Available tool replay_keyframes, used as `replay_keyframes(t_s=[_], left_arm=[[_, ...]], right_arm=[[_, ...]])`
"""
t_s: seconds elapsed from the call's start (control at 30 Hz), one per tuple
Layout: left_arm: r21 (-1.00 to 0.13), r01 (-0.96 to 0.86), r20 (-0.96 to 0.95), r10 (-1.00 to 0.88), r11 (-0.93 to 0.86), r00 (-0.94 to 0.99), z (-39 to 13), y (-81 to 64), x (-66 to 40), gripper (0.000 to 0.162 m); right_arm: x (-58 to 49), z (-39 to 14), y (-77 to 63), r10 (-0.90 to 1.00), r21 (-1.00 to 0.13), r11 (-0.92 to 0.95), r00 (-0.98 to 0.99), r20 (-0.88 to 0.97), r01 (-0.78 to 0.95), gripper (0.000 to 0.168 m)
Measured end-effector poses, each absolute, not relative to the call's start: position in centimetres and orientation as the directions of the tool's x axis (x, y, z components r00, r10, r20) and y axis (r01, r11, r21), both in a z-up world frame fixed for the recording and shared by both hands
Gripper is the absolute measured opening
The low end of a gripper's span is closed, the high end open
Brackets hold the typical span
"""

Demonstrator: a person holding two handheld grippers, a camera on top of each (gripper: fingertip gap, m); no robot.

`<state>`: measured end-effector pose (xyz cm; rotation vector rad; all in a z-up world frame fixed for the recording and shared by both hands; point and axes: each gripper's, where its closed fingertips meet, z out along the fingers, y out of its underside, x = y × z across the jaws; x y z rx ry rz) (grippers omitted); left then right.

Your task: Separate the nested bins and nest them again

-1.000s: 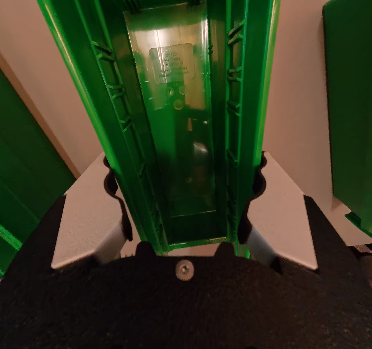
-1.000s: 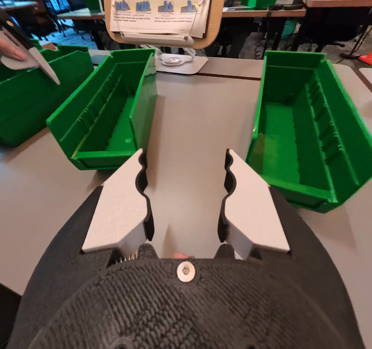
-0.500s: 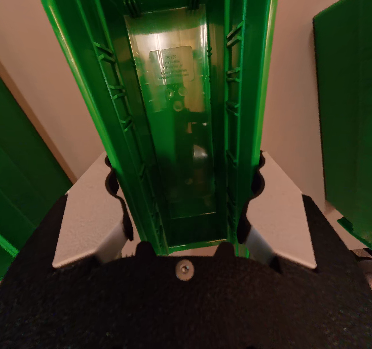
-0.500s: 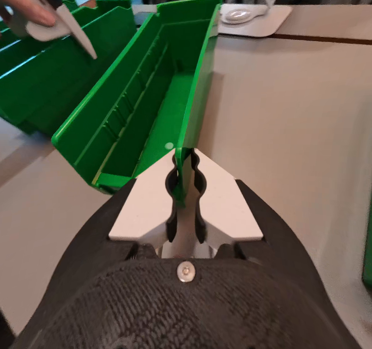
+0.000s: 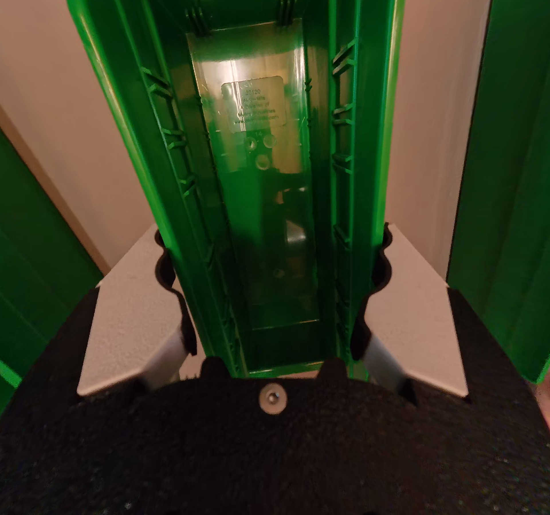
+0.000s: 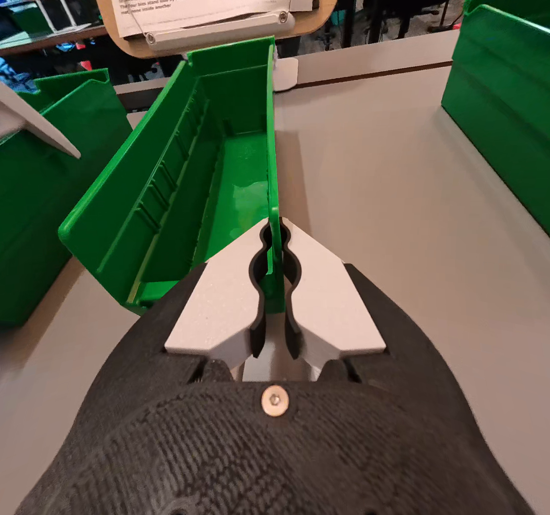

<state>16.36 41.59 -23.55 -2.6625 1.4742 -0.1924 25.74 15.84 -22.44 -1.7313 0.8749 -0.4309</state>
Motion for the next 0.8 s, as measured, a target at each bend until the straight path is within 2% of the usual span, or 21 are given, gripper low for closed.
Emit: replay_keyframes(t_s=[0.17,0.4,0.43,0.53,0.6,0.73,0.8], left_arm=[[-0.179,-0.831,0.073,-0.850,-0.526,0.522,-23.5,41.7,16.5,0.134],[-0.173,-0.832,0.070,-0.849,-0.527,0.524,-23.6,41.7,16.5,0.136],[-0.173,-0.832,0.069,-0.849,-0.527,0.524,-23.6,41.7,16.5,0.136],[-0.184,-0.830,0.069,-0.850,-0.526,0.523,-23.6,41.7,16.6,0.137],[-0.206,-0.829,0.071,-0.852,-0.521,0.518,-23.6,41.8,16.7,0.138],[-0.218,-0.830,0.098,-0.858,-0.513,0.504,-23.3,41.5,16.7,0.137],[-0.213,-0.835,0.114,-0.862,-0.507,0.494,-23.0,41.0,16.5,0.138]], right_arm=[[26.8,-22.5,16.2,-0.766,-0.933,-0.133,0.632,-0.118,-0.335,0.001],[27.6,-22.6,16.2,-0.749,-0.933,-0.167,0.656,-0.091,-0.320,0.002],[27.7,-22.6,16.1,-0.749,-0.931,-0.172,0.656,-0.088,-0.321,0.009],[27.2,-22.6,16.1,-0.694,-0.928,-0.231,0.718,-0.053,-0.292,0.061],[26.6,-21.1,15.1,-0.651,-0.948,-0.237,0.759,-0.007,-0.212,0.087],[26.6,-16.9,9.5,-0.622,-0.986,-0.163,0.779,0.077,-0.032,0.112],[27.8,-16.2,5.0,-0.645,-0.991,-0.132,0.761,0.066,-0.026,0.122]])
